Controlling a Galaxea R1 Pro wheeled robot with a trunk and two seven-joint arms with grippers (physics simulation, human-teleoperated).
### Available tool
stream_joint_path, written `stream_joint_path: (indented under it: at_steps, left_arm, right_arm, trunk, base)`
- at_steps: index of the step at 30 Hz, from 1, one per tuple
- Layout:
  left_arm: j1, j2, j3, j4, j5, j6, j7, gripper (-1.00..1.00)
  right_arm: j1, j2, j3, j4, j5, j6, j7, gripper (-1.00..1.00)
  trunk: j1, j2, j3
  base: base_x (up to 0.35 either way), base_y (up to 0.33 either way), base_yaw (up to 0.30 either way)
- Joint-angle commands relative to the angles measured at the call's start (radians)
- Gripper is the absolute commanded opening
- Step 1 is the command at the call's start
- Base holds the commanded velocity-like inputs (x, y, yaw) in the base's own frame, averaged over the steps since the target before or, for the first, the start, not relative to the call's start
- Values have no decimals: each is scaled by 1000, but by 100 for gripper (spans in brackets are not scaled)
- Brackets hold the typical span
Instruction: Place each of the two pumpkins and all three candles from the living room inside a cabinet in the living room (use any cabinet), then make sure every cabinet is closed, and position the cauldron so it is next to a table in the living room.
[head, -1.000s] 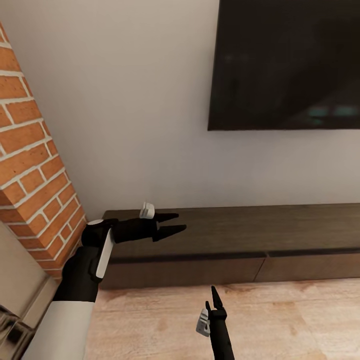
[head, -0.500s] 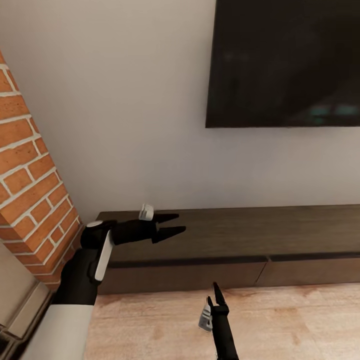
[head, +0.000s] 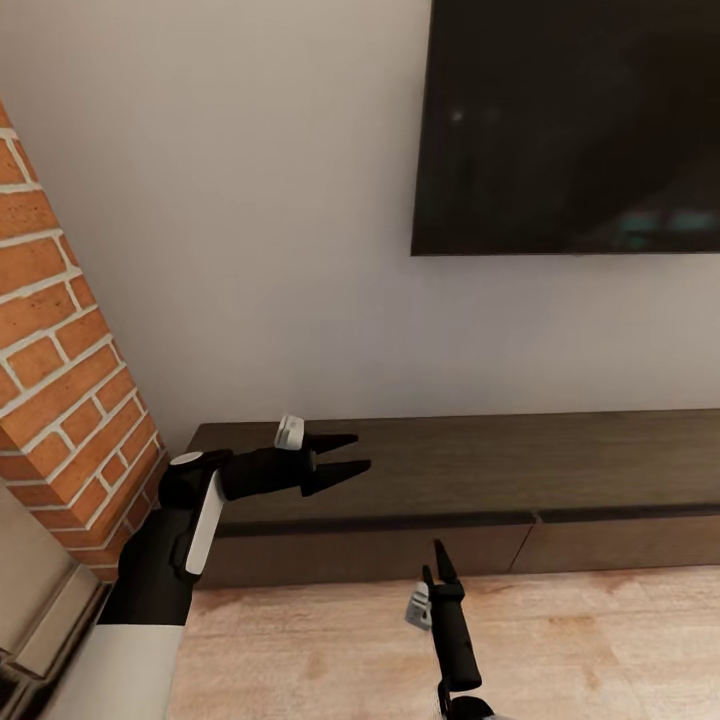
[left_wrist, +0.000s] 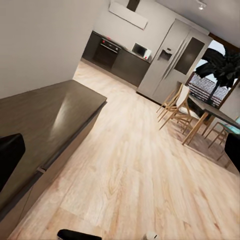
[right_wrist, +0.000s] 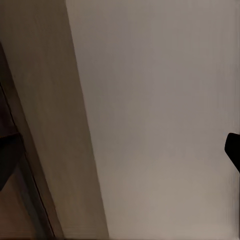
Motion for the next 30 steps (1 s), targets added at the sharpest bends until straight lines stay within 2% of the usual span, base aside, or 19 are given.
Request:
stream_joint_path:
  at_steps: [1, 15, 16, 18, 30]
  left_arm:
    - [0, 0, 0, 0, 0, 0, 0, 100]
    - [0, 0, 0, 0, 0, 0, 0, 100]
    - [0, 0, 0, 0, 0, 0, 0, 100]
    - [0, 0, 0, 0, 0, 0, 0, 100]
    - [0, 0, 0, 0, 0, 0, 0, 100]
  right_arm:
    - [-1, -6, 0, 0, 0, -1, 1, 100]
    - [-33, -85, -18, 17, -29, -47, 71, 100]
    - [-34, -128, -19, 18, -30, -50, 72, 100]
    - [-35, -131, -19, 18, -31, -58, 73, 100]
    - [-35, -130, -21, 21, -30, -73, 74, 100]
  trunk:
    - [0, 0, 0]
    - [0, 0, 0]
    - [0, 0, 0]
    - [0, 0, 0]
    - [46, -84, -38]
  base:
    - [0, 0, 0]
    - [0, 0, 0]
    - [0, 0, 0]
    - [0, 0, 0]
    - [0, 0, 0]
